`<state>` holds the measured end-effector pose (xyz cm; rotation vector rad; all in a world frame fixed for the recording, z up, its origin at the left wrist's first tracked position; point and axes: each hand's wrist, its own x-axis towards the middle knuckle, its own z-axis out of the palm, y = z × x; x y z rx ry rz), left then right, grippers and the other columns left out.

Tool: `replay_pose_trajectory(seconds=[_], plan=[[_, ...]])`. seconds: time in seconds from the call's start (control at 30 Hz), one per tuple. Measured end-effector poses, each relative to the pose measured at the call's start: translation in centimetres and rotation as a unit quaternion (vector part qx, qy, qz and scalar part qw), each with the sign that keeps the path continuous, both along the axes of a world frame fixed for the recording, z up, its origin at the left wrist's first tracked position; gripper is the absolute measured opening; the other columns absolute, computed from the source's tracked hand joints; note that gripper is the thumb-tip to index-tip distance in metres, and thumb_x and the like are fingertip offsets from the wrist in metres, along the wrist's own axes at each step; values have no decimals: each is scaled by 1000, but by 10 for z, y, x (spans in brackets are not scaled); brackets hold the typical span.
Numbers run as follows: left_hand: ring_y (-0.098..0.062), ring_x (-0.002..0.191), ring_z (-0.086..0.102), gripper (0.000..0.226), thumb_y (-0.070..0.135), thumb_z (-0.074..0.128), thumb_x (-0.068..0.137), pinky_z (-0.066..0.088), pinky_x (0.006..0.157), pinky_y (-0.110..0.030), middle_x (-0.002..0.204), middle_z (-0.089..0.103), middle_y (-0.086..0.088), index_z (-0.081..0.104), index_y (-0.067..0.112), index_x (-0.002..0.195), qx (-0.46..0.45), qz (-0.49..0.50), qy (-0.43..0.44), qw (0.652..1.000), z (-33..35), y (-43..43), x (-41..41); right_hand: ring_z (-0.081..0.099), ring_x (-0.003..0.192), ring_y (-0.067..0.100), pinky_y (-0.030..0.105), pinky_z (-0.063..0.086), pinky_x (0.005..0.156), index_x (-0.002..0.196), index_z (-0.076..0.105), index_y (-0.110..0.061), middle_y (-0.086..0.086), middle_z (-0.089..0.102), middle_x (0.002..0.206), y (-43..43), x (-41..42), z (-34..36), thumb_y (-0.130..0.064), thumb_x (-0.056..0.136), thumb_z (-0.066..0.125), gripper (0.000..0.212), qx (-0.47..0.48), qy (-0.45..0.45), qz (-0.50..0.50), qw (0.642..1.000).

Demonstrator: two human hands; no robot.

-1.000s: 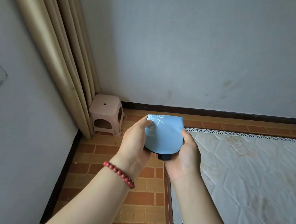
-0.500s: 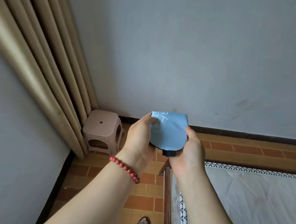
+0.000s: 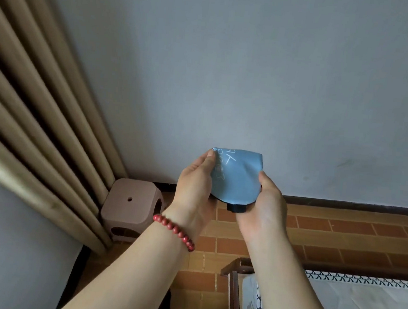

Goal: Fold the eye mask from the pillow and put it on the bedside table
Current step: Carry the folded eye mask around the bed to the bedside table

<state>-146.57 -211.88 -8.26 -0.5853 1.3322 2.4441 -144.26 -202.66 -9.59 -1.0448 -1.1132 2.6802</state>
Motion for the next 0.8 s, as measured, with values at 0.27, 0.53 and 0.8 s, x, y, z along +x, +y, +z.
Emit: replay_pose_trajectory(seconds=[0.27, 0.53, 0.8], plan=[[-20, 83, 67, 25, 21, 51, 94, 54, 58, -24, 94, 72, -6, 68, 7, 106, -13, -54, 37, 998, 22, 7, -142, 66, 52, 23, 27, 48, 44, 85, 70, -12, 6, 72, 70, 1, -123, 20, -22, 88, 55, 18, 15, 45, -62, 997], [-26, 95, 64, 30, 20, 53, 93, 50, 69, -31, 117, 68, -15, 64, 3, 116, -16, -140, 17, 990, 16, 40, -225, 66, 67, 27, 27, 47, 41, 100, 66, -12, 11, 70, 88, 27, -192, 18, -30, 90, 55, 23, 45, 7, -121, 992], [-29, 102, 61, 36, 19, 54, 91, 48, 74, -33, 123, 63, -17, 59, 1, 122, -7, -199, 11, 980, 7, 123, -287, 64, 63, 25, 24, 43, 40, 110, 64, -12, 11, 69, 89, 104, -244, 4, -33, 91, 50, 32, 56, 10, -161, 985]])
